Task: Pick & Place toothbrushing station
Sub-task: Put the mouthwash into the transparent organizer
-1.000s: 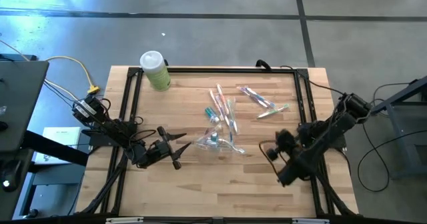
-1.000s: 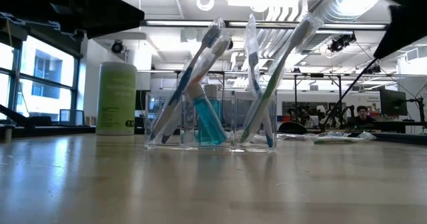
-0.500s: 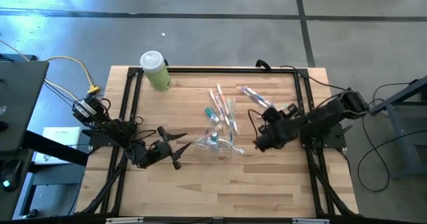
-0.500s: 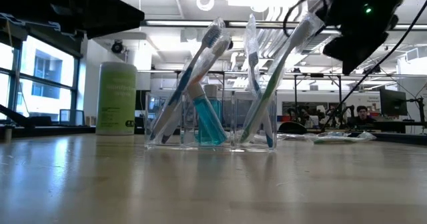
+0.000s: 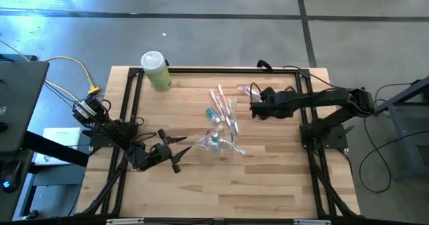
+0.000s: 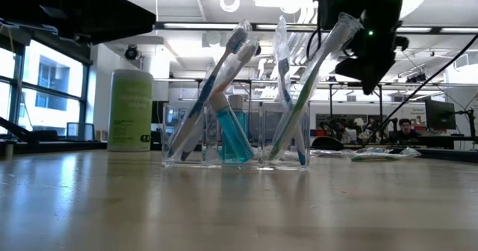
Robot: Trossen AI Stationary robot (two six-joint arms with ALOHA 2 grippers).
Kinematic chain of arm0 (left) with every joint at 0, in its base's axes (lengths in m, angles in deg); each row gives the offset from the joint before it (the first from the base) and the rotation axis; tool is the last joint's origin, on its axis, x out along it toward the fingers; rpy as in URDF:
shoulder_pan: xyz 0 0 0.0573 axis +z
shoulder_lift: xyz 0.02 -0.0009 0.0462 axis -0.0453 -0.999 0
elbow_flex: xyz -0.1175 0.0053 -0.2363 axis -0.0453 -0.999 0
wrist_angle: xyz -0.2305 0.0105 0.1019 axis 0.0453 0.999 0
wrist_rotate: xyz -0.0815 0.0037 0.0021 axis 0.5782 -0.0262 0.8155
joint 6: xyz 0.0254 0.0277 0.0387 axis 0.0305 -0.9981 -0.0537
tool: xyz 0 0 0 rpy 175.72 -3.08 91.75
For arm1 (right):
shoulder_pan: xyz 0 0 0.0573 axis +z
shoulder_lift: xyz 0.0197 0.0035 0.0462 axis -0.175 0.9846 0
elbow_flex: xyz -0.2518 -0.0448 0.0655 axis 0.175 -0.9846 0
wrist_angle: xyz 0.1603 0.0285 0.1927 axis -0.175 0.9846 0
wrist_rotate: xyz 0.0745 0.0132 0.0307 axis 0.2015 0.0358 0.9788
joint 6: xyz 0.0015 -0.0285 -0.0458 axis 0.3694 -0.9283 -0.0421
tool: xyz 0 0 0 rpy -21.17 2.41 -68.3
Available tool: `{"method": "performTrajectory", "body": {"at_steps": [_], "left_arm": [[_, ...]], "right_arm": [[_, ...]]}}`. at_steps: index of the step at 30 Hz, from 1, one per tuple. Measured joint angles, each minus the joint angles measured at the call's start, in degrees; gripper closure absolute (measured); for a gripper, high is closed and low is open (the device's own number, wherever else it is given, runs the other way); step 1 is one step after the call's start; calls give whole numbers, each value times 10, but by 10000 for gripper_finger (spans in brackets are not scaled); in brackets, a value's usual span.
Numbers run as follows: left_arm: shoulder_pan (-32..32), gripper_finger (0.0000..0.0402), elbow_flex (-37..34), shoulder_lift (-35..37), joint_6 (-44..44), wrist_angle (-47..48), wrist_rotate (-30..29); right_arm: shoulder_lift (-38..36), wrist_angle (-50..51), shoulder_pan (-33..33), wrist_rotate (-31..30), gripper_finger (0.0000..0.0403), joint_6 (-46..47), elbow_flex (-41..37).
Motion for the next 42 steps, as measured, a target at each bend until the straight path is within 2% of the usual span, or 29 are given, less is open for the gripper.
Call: {"method": "performTrajectory", "body": {"at_steps": [4, 8, 11, 14, 18, 24, 27, 29, 31, 33, 35, 37, 39, 42], "left_arm": [[-9, 213, 0, 0, 1, 0, -1], [-23, 213, 0, 0, 1, 0, -13], [-31, 213, 0, 0, -1, -1, -14], [-29, 213, 0, 7, -18, -2, -14], [5, 213, 0, 43, -61, -5, -8], [103, 213, 0, 143, -147, 3, 79], [172, 215, 1, 207, -152, 73, 150], [232, 222, 5, 252, -111, 154, 209], [304, 234, 14, 292, -42, 249, 295], [385, 244, 32, 317, 31, 347, 415], [465, 250, 56, 323, 92, 426, 539], [531, 251, 83, 313, 126, 480, 639], [580, 252, 110, 290, 133, 509, 719], [623, 252, 146, 245, 117, 548, 802]], "right_arm": [[0, -53, -42, 33, 385, -69, 0], [0, -94, -79, 69, 346, -119, 0], [0, -106, -108, 72, 310, -134, 0], [0, -106, -139, 49, 282, -160, 0], [-4, -107, -187, 20, 260, -164, 0], [-7, -146, -238, 23, 252, -199, 0], [-7, -177, -247, 24, 252, -227, 0], [-7, -197, -251, 29, 252, -247, 0], [-7, -207, -251, 39, 252, -258, 0], [-7, -209, -250, 55, 252, -267, 0], [-10, -207, -247, 75, 252, -274, 0], [-13, -207, -240, 96, 252, -278, 0], [-17, -206, -234, 116, 252, -281, 0], [-27, -206, -222, 135, 252, -290, 0]]}}
